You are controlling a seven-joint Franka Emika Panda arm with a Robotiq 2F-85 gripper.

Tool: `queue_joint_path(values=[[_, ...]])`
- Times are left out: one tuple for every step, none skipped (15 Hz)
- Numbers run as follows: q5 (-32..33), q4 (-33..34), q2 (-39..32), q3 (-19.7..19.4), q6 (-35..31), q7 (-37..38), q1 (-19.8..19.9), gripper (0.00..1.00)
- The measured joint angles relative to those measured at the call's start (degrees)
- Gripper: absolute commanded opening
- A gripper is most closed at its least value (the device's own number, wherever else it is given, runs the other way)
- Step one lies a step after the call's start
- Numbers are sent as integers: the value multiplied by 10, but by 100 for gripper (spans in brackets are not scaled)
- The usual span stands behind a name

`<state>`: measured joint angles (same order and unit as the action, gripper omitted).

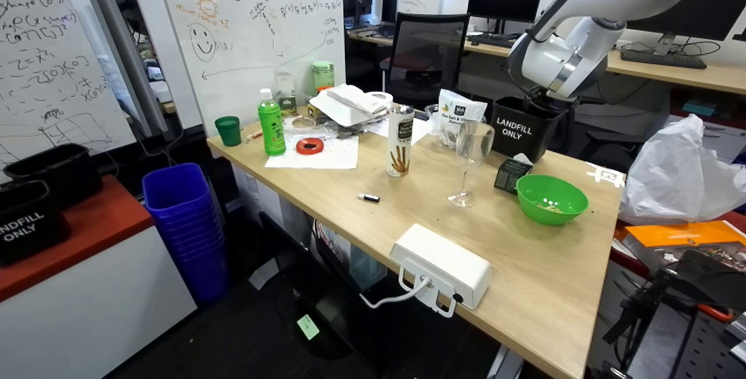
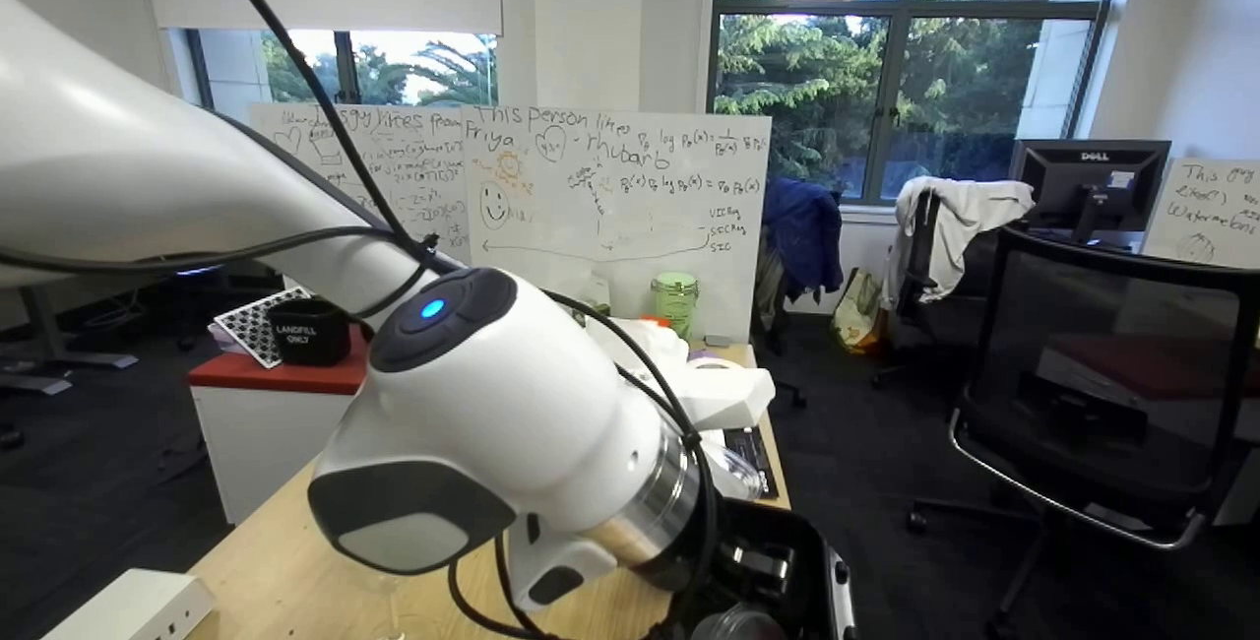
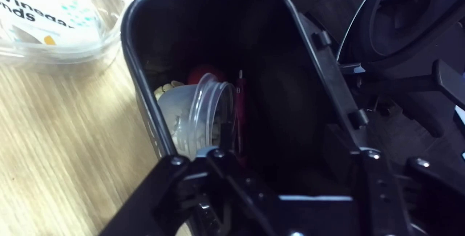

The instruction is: Place the purple pen in the black bin

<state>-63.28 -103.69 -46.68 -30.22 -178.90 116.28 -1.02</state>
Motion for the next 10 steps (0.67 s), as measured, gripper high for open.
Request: queue_joint_path(values=[[0,0,0,0,0,0,0,91],[0,0,0,0,0,0,0,98],[0,0,0,2,-3,-4,0,99],[5,1,2,12,-15,-7,4,100],[12,2,9,29,-30,-10,10,100],[11,3,21,49,-44,-26,18,100],[10,3,37,72,-55,-49,29,100],[10,3,56,98,-62,-73,43,100],[10,3,76,123,-63,-97,59,100],[10,2,93,148,-63,-120,77,100]])
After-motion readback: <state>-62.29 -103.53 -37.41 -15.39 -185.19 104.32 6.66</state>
